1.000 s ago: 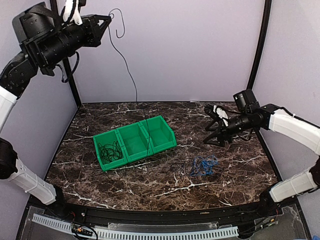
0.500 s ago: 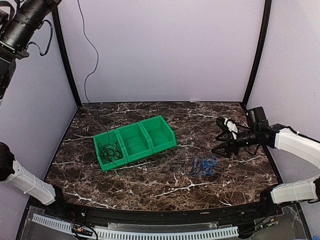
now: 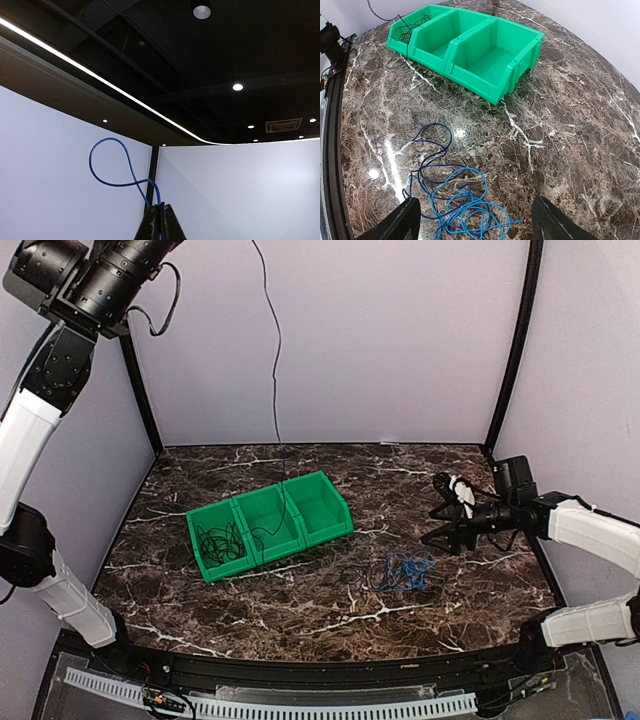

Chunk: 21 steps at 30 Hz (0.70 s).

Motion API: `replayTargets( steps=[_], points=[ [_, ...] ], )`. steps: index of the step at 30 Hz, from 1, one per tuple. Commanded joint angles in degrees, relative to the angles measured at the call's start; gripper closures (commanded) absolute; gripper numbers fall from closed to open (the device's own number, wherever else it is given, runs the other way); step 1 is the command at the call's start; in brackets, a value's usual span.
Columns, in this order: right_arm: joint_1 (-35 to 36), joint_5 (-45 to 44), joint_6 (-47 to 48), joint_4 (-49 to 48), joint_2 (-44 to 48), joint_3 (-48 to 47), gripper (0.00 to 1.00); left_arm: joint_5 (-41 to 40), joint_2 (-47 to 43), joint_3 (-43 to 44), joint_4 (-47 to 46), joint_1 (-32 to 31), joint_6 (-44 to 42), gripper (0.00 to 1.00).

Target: Untangle the cables

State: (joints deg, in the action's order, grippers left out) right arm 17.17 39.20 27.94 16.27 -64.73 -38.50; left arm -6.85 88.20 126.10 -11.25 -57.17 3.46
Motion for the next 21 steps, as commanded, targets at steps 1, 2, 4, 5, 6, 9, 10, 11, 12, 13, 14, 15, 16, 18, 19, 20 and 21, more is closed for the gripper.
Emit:
replayTargets(
  steps=[1,2,4,5,6,9,10,11,12,13,14,15,16,18,19,20,21],
  points=[
    [-0.21,0.98,-0.21,-2.12,0.24,0.17,0.22,0.43,-0.70,2.39,-5.29,-0.05,-2.28,0.98],
    [-0.21,1.21,-0.18,-2.08,0.48,0.18,0.22,-0.32,-0.52,2.13,-5.37,-0.05,-4.06,0.98],
    [-0.21,2.25,0.19,-1.58,0.79,-0.16,0.22,-3.80,-0.81,0.17,-5.21,-0.05,-9.19,0.98],
    [-0.21,2.82,0.34,-1.36,0.98,-0.37,0.23,-6.86,-1.67,-1.31,-5.20,-0.05,-11.95,0.98],
    [-0.16,3.20,0.22,-1.33,1.13,-0.57,0.23,-9.98,-2.31,-4.86,-5.52,-0.05,-13.38,0.98],
    [-0.17,3.72,-0.12,-1.60,0.61,-0.61,0.23,-15.79,-5.64,-13.98,-6.73,-0.05,-20.11,0.99],
    [-0.12,3.70,-0.04,-1.53,0.19,-0.61,0.23,-18.21,-6.19,-18.36,-7.53,0.02,-21.41,0.99],
    [-0.16,3.65,0.04,-1.52,-0.26,-0.61,0.23,-19.17,-7.03,-22.44,-8.03,0.07,-23.93,1.00],
    [-0.12,3.67,0.09,-1.60,-0.57,-0.57,0.23,-20.33,-7.32,-24.13,-8.65,0.49,-24.81,1.00],
    [-0.12,3.75,0.09,-1.64,-0.86,-0.53,0.23,-20.63,-7.65,-26.78,-8.76,0.83,-25.46,1.00],
    [-0.12,3.92,0.09,-1.72,-1.17,-0.52,0.23,-20.74,-7.67,-27.71,-8.50,1.60,-25.18,1.00],
    [-0.12,3.95,0.09,-1.78,-1.27,-0.57,0.23,-20.43,-7.58,-28.86,-8.12,2.09,-23.70,1.00],
    [-0.12,3.84,0.09,-1.78,-1.47,-0.60,0.23,-19.31,-7.42,-29.14,-6.96,2.95,-22.64,1.00],
    [-0.12,3.19,0.25,-1.87,-1.52,-0.57,0.23,-17.75,-6.75,-29.39,-5.60,3.88,-19.92,1.00],
    [-0.12,2.97,0.33,-1.86,-1.41,-0.41,0.23,-17.36,-6.12,-29.35,-5.26,4.21,-18.96,1.00],
    [-0.12,2.72,0.43,-1.85,-1.18,-0.29,0.23,-17.44,-5.72,-29.34,-4.61,4.32,-18.68,1.00],
    [-0.17,2.60,0.56,-1.78,-0.89,-0.09,0.23,-17.91,-4.94,-29.54,-4.33,4.60,-18.58,1.00]
  ],
)
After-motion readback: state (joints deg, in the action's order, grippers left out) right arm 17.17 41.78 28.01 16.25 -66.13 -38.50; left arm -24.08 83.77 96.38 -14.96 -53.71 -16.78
